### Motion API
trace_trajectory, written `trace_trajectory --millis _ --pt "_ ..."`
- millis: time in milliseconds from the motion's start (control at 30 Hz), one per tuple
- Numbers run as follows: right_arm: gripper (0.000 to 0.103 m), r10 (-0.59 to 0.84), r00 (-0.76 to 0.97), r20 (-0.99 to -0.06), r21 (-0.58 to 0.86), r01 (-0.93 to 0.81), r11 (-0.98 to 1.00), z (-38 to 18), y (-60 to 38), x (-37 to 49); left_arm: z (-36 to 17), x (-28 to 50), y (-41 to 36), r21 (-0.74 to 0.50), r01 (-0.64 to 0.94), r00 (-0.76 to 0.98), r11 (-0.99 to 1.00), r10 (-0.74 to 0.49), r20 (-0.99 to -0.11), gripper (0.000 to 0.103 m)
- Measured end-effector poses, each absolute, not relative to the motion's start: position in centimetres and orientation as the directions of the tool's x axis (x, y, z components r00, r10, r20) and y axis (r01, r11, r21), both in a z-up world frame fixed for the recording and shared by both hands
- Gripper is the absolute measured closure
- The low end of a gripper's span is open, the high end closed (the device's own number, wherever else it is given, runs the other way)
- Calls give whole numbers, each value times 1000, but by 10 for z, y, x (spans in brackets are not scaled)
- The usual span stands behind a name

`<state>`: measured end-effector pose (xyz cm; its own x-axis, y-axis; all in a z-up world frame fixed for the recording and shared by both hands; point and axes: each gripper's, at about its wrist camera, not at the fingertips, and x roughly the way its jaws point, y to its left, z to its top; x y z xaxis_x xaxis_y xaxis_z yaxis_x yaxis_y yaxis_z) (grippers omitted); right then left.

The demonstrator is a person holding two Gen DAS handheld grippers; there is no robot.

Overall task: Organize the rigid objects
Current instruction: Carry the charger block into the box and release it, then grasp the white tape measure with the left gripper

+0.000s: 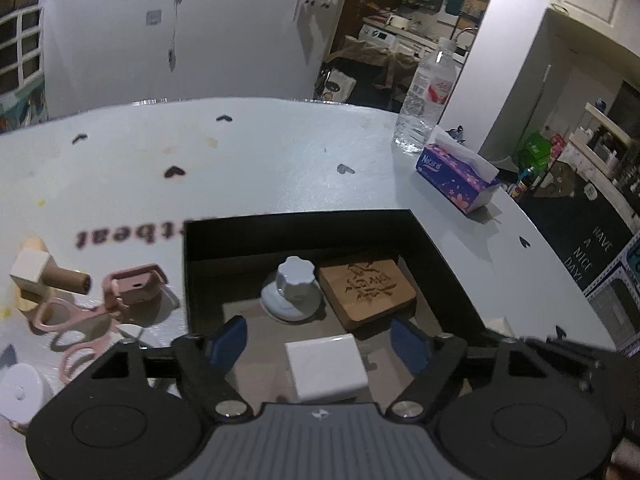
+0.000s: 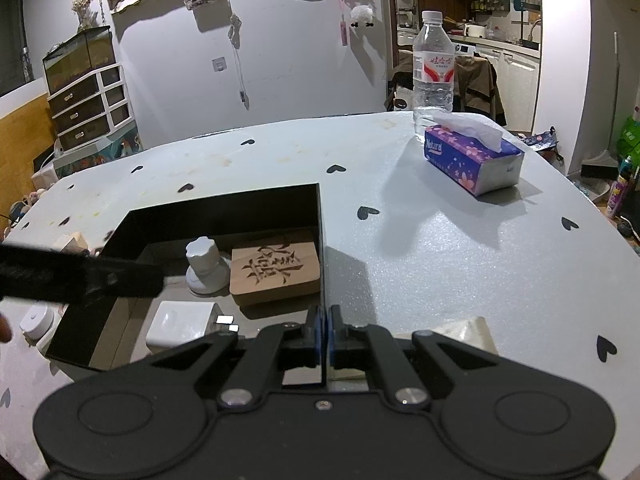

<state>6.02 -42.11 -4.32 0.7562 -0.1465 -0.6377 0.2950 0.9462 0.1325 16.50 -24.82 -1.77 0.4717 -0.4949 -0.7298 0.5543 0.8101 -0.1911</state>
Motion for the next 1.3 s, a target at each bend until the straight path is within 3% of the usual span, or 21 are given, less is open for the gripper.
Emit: trace_trajectory --millis 167,267,800,1300 --pt "99 -147 756 -637 131 295 946 -43 -421 60 -13 153 -232 -148 574 509 805 -493 -705 4" --pt "99 -151 757 -636 129 296 946 -42 -421 60 -10 146 -220 -122 577 539 808 -489 -686 0" --pt "100 -154 759 -633 126 298 946 -40 -420 57 -16 145 -132 -58 414 702 909 -359 -615 0" --pt "100 -155 758 -634 125 298 946 -40 -420 57 -57 149 -72 -67 225 761 972 -218 -611 1"
